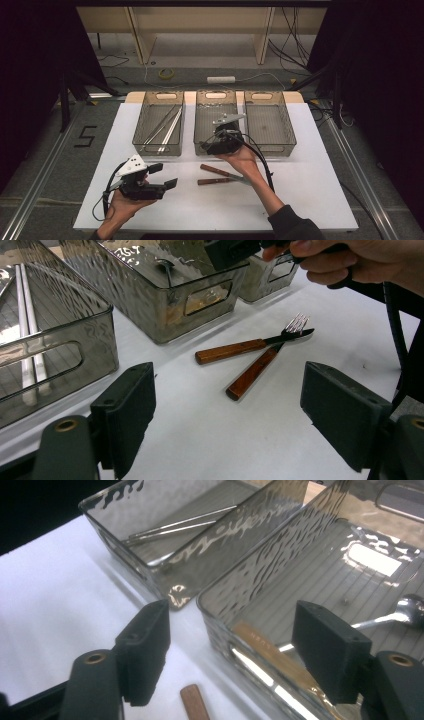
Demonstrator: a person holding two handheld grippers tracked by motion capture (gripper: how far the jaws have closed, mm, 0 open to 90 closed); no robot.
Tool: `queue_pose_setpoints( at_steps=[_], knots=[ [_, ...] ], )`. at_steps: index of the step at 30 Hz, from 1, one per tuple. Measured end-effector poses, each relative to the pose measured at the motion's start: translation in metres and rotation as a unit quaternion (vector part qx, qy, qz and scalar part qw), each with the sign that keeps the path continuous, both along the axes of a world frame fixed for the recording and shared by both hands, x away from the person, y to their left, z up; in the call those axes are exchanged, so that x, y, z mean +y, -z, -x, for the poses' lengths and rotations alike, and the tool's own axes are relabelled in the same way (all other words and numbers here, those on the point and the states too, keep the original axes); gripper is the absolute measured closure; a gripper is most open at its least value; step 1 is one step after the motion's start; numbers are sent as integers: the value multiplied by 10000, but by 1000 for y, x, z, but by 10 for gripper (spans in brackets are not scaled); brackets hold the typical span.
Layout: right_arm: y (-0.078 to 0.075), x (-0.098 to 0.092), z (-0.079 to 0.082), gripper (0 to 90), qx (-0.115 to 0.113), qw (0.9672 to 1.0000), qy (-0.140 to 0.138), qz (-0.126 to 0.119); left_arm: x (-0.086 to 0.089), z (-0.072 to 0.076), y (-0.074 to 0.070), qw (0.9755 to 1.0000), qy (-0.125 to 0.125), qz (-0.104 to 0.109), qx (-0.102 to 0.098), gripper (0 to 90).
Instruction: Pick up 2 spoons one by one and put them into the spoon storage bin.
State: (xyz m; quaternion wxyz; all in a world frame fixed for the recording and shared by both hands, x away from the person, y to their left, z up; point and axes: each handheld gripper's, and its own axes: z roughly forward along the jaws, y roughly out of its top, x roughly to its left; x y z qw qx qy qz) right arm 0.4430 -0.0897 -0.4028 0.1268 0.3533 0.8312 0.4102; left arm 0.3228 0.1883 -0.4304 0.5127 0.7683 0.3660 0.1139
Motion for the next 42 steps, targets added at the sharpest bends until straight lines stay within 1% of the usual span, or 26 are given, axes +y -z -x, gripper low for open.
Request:
queue_pose_setpoints(
  at_steps=[3, 7, 10, 13, 15, 16, 18, 22, 29, 31, 35, 42],
  knots=[
    [6, 1, 3, 368, -4, 10000, -14, 58, 0, 0, 0, 10000, 7, -17, -4, 216],
    [14, 4, 6, 420, 44, 9997, -107, 213, 0, 0, 0, 10000, -3, -1, -5, 216],
    [18, 5, 7, 484, 41, 9997, -147, 200, 0, 0, 0, 10000, -5, 5, -6, 215],
    [23, 6, 7, 554, 107, 9997, -120, 202, 0, 0, 0, 10000, -4, 4, -10, 215],
    [27, 7, 7, 589, 146, 9995, -95, 275, 1, 0, 0, 10000, -7, 4, -9, 216],
    [29, 7, 7, 605, 127, 9993, -100, 328, 1, 0, 0, 10000, -7, 3, -10, 216],
    [31, 8, 8, 648, 169, 9991, -124, 357, 1, 0, 0, 10000, -8, 3, -12, 216],
    [35, 11, 11, 730, 104, 9988, -194, 433, 1, 0, 0, 10000, -10, 5, 0, 216],
    [47, 11, 10, 842, 241, 9977, -159, 616, 3, -1, 1, 10000, -27, -10, 11, 216],
    [49, 11, 10, 865, 251, 9972, -147, 689, 3, -1, 1, 10000, -31, -7, 12, 216],
    [52, 13, 10, 897, 252, 9969, -128, 739, 3, -1, 1, 10000, -35, -16, 0, 216],
    [56, 16, 9, 900, 324, 9956, -56, 875, 3, 0, 0, 10000, -41, -10, -1, 216]
  ],
)
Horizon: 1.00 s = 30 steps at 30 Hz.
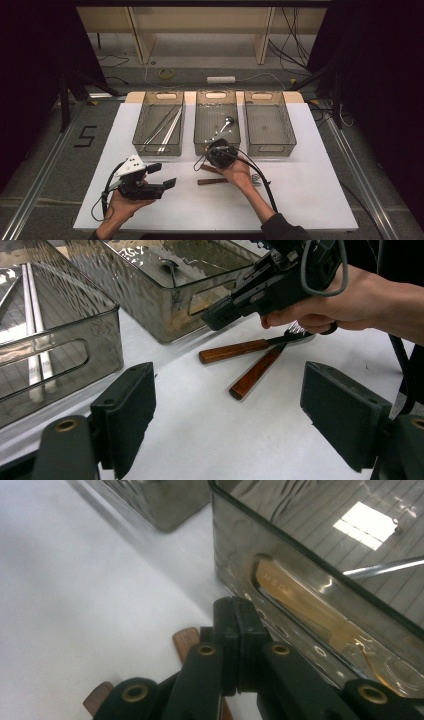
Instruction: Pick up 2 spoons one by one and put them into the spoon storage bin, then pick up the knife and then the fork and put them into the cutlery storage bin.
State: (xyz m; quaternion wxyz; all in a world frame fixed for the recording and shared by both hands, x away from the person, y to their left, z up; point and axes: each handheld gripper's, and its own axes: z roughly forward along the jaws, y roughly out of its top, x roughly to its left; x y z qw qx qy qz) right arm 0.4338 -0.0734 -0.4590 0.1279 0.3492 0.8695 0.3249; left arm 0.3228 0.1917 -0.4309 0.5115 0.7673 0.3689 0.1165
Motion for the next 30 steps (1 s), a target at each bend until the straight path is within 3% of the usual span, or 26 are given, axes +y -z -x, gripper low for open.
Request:
queue_pose_setpoints(
  at_steps=[15, 30],
  knots=[
    [15, 8, -4, 900, 195, 9994, 104, 249, 0, 0, 0, 10000, -2, -10, 14, 216],
    [21, 14, 4, 900, 368, 9988, -74, 327, -2, 2, 0, 10000, 16, -57, 0, 216]
  ],
)
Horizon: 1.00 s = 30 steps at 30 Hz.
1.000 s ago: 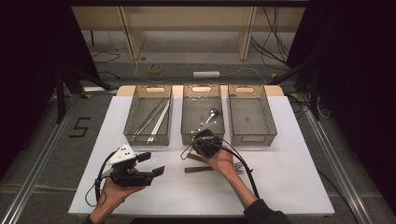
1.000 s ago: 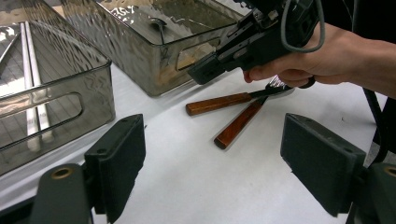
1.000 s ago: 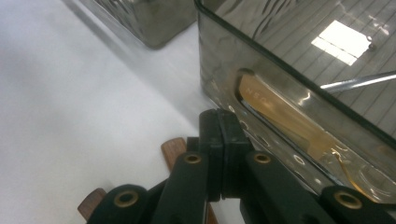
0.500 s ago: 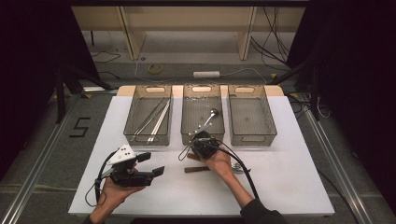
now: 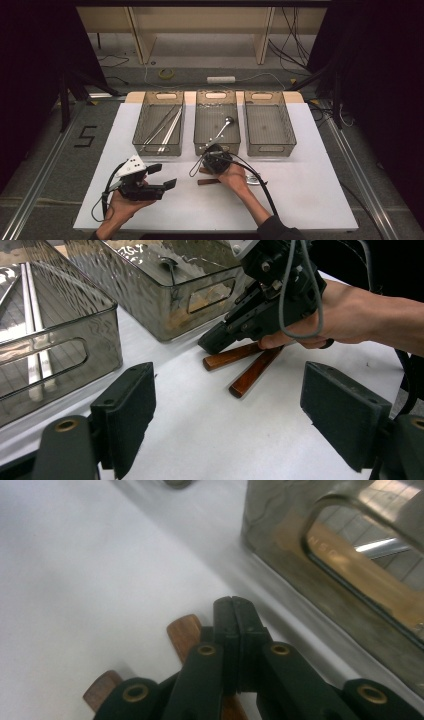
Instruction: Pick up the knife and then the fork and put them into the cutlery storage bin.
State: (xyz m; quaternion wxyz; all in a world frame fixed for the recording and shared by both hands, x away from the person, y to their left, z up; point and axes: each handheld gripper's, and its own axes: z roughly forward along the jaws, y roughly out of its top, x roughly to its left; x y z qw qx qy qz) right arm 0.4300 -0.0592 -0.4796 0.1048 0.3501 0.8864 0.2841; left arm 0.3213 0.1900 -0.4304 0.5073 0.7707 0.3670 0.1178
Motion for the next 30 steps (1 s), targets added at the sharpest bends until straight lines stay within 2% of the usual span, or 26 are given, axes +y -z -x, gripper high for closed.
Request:
queue_pose_setpoints(
  at_steps=[6, 16, 24, 30],
  knots=[
    [1, -4, 8, 900, 86, 9999, -69, -110, 0, 0, 0, 10000, -18, 13, 5, 216],
    [-1, -6, 16, 900, 302, 9991, -283, -79, 0, 0, 0, 10000, -28, 27, 0, 216],
    [-2, -16, 30, 900, 466, 9973, -550, -124, 0, 0, 0, 10000, -13, 2, 14, 216],
    [-3, -21, 41, 900, 534, 9954, -791, -37, 0, 0, 0, 10000, -10, -8, 10, 216]
  ],
)
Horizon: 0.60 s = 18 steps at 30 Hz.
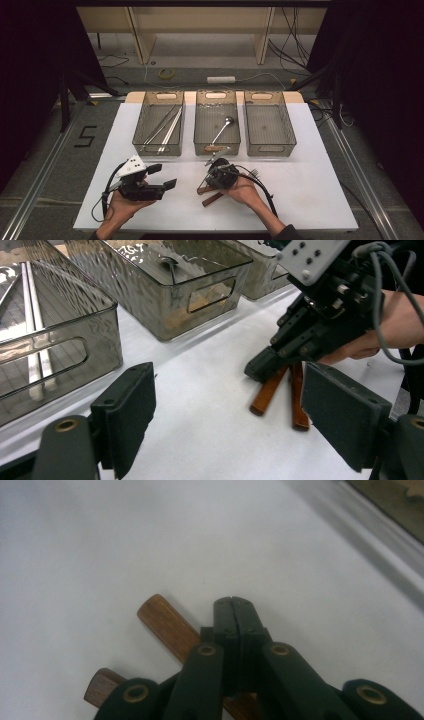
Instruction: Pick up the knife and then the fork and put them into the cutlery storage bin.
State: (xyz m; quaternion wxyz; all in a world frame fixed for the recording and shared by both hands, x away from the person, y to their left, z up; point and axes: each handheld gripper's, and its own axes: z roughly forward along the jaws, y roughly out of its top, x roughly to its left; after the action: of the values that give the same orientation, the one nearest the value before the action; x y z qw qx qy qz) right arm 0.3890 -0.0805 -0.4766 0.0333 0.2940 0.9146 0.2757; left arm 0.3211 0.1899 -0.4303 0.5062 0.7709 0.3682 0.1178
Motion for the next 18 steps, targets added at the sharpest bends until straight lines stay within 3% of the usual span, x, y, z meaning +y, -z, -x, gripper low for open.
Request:
queue_pose_setpoints(
  at_steps=[8, 18],
  knots=[
    [-2, -8, 12, 900, 62, 9995, -298, 110, 0, 0, 0, 10000, -8, -1, 8, 216],
    [-4, -20, 28, 900, 63, 9986, -452, 252, 0, 0, 0, 10000, -4, -10, 7, 217]
  ],
)
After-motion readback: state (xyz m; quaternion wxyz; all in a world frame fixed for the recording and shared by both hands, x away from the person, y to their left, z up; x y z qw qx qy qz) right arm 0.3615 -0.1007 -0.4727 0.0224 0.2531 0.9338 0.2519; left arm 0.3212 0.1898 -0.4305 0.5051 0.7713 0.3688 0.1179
